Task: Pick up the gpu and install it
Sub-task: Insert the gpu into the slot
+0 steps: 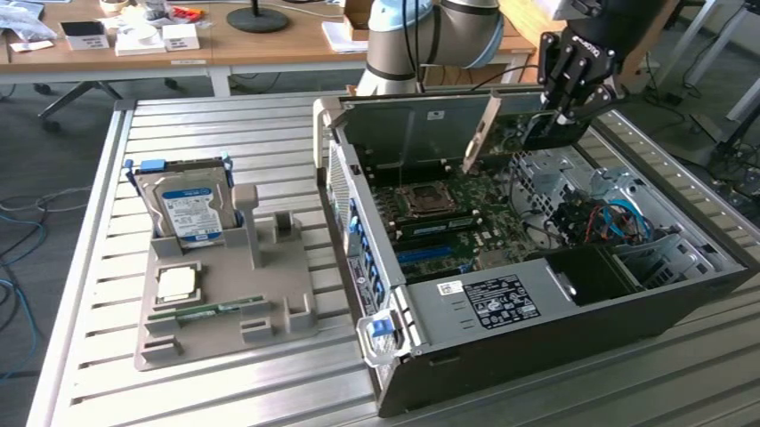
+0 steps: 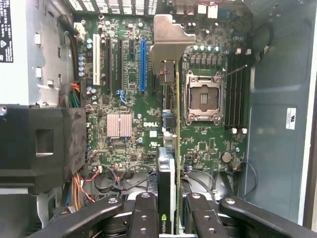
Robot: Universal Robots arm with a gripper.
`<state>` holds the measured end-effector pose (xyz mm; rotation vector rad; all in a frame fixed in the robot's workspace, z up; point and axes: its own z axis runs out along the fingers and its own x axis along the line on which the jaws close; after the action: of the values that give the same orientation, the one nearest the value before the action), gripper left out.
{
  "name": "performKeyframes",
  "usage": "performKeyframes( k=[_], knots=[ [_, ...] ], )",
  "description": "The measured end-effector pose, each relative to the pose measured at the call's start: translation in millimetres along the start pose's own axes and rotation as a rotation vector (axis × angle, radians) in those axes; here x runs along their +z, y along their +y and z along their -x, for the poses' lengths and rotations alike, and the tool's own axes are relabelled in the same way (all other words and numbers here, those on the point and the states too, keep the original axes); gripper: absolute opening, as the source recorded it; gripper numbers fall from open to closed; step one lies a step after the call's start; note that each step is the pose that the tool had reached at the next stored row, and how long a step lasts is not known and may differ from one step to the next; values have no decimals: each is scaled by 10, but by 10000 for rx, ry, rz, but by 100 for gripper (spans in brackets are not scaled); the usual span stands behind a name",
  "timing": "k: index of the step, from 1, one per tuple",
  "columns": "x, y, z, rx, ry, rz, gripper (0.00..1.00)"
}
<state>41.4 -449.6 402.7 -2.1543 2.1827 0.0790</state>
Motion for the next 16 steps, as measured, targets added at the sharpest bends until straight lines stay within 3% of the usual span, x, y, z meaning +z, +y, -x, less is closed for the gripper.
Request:
performKeyframes(
  k=[11, 16],
  knots=[
    [46, 120, -5, 288, 6, -26, 27],
    [52, 127, -7, 301, 7, -27, 27]
  ],
)
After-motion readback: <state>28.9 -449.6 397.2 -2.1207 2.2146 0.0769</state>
